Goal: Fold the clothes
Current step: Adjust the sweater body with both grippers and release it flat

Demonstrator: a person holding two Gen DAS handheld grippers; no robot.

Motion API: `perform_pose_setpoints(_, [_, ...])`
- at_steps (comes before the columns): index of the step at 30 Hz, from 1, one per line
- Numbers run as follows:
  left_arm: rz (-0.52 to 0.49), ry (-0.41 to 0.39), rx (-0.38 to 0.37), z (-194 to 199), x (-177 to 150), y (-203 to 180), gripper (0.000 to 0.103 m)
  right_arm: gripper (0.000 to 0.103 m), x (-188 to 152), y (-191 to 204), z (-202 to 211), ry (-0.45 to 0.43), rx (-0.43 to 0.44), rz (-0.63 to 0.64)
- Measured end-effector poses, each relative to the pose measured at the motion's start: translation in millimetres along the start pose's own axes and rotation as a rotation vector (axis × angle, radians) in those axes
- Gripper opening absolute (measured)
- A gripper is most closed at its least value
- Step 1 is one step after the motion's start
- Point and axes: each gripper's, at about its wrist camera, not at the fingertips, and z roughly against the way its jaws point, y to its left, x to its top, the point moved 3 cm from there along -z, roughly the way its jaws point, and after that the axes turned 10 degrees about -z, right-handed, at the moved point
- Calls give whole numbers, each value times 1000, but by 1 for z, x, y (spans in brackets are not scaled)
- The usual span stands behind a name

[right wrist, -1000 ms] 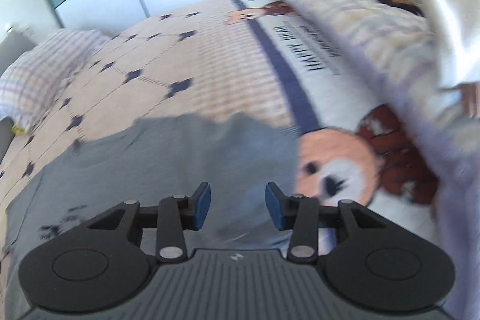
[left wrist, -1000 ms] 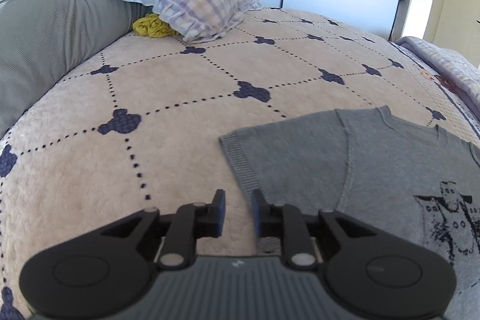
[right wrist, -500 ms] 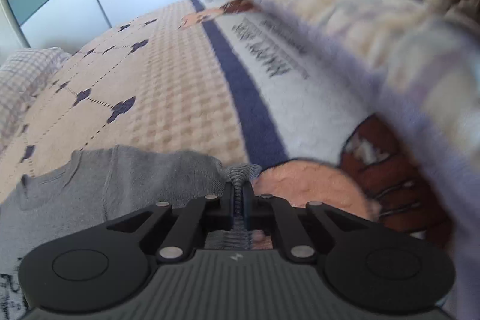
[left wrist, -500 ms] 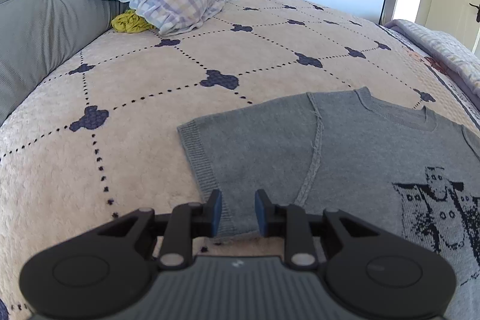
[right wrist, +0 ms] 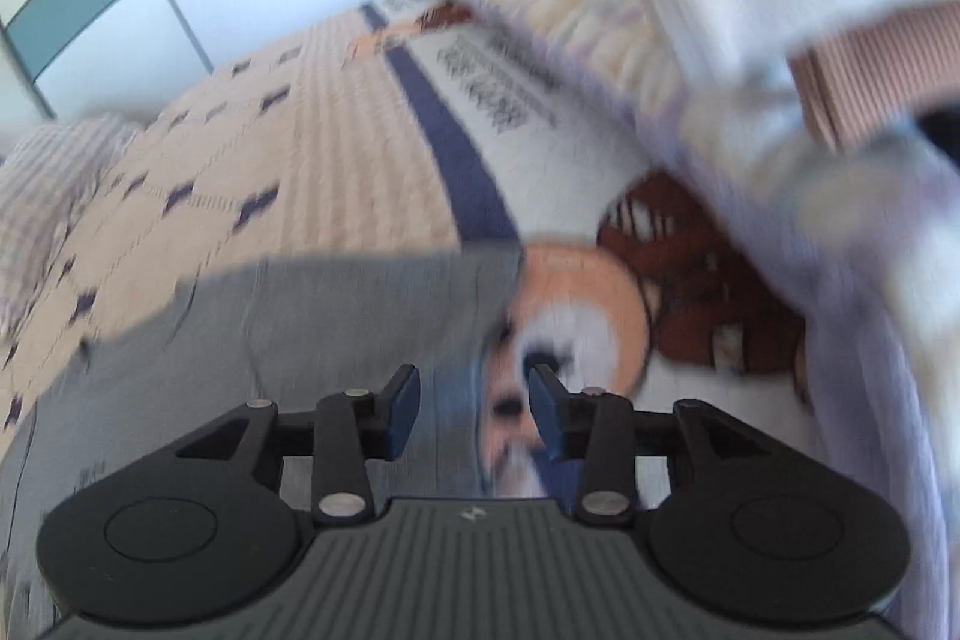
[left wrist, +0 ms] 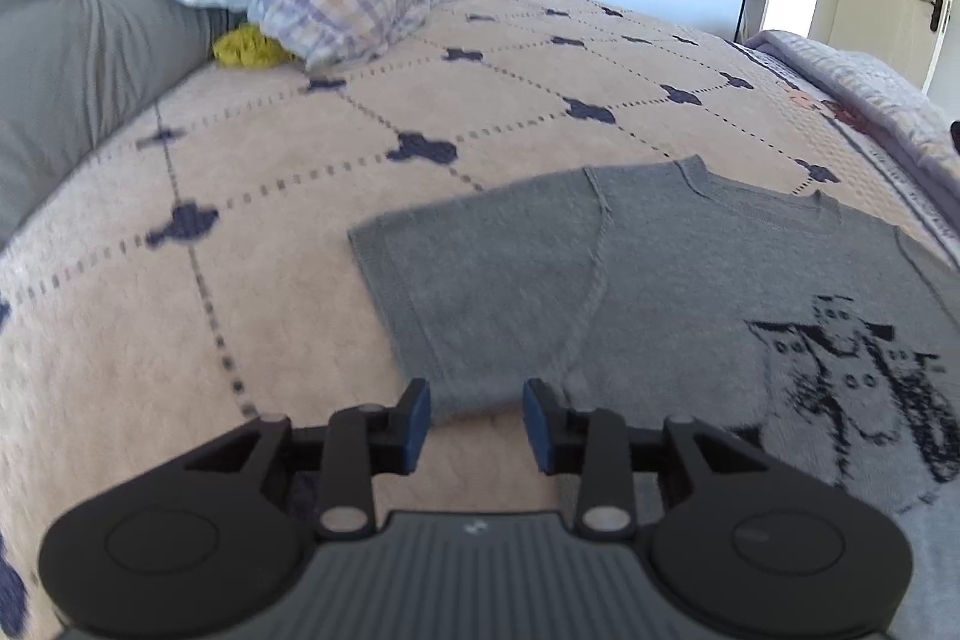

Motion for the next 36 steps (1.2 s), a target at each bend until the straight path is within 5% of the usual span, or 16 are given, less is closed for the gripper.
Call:
perform_pose_setpoints(6, [14, 6, 12, 17, -19, -9, 35, 42, -19, -25, -8, 69, 72, -185])
perform_pose_setpoints(8, [17, 14, 13, 21, -24, -9, 35, 4, -17, -23, -14, 81, 70, -205])
perform_pose_setpoints(16, [7, 49, 72, 23, -36, -9, 35, 0, -13, -3, 18, -30, -72, -29])
perform_pose_setpoints(18, [-4, 67, 113, 20, -39, -12, 36, 1, -14, -4, 15, -39, -98, 9])
perform_pose_setpoints(21, [5, 83, 129, 18, -44, -13, 38, 8, -17, -17, 17, 27, 0, -67])
perform_pose_setpoints(23, [-3, 90, 142, 16, -46, -16, 40, 31, -23, -21, 24, 51, 21, -68])
perform_pose_setpoints(25, [-14, 90, 154, 17, -47, -18, 41, 39, -30, -20, 33, 69, 20, -46])
perform_pose_setpoints(36, [3, 88, 149, 25, -43, -21, 54, 42, -24, 25, 119, 43, 133, 165])
